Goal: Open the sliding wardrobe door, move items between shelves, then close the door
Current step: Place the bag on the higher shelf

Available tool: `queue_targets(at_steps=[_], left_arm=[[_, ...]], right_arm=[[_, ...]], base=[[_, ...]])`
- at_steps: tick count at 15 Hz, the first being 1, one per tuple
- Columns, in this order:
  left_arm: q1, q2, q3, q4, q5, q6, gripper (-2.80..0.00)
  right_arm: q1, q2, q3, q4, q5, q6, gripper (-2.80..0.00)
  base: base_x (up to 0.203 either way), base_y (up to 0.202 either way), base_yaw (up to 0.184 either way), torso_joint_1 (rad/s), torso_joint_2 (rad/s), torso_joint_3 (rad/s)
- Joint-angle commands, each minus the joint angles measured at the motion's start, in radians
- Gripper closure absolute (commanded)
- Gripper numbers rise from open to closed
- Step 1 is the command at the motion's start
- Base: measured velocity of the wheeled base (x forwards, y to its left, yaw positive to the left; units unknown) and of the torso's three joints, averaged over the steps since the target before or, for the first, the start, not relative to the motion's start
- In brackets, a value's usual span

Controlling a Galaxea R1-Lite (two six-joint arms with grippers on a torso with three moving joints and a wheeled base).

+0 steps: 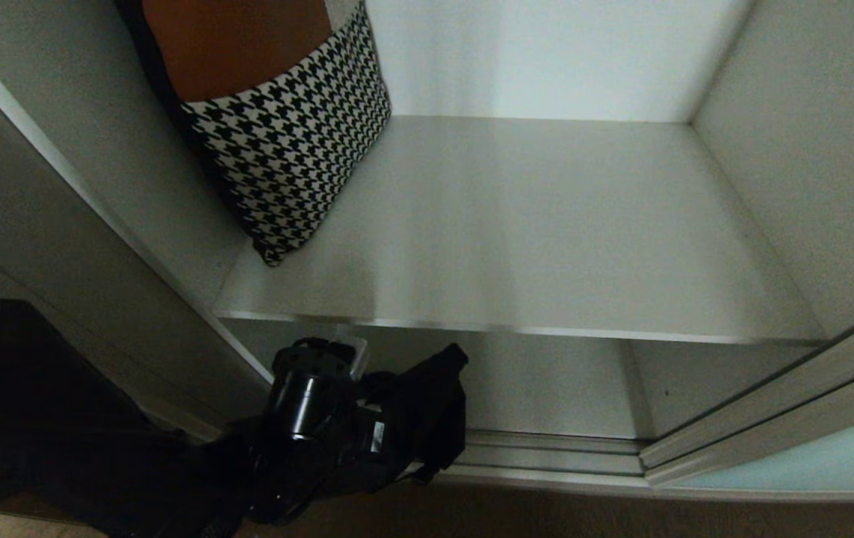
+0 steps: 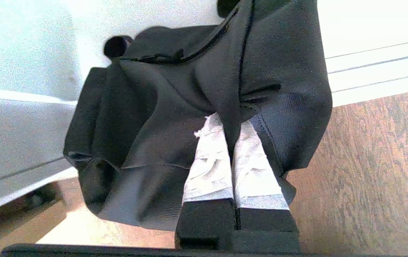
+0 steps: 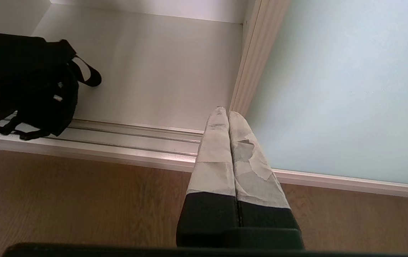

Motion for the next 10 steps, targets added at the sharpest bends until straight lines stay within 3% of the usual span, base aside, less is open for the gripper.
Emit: queue_targets(at_steps=[1,10], left_arm=[[-0.008,-0.052,0.029,-0.005,0.01,-0.003,0.0],[-0.025,-0.132,0.039,0.055,-0.004,-0.043,0.0]], right_arm=[[0.0,0.0,0.0,0.0,0.0,-0.001,0.0],[0.0,0.0,0.0,0.0,0.0,-0.001,0.0]], base=[[0.0,0.0,0.0,0.0,0.0,0.0],[0.0,0.0,0.0,0.0,0.0,0.0]])
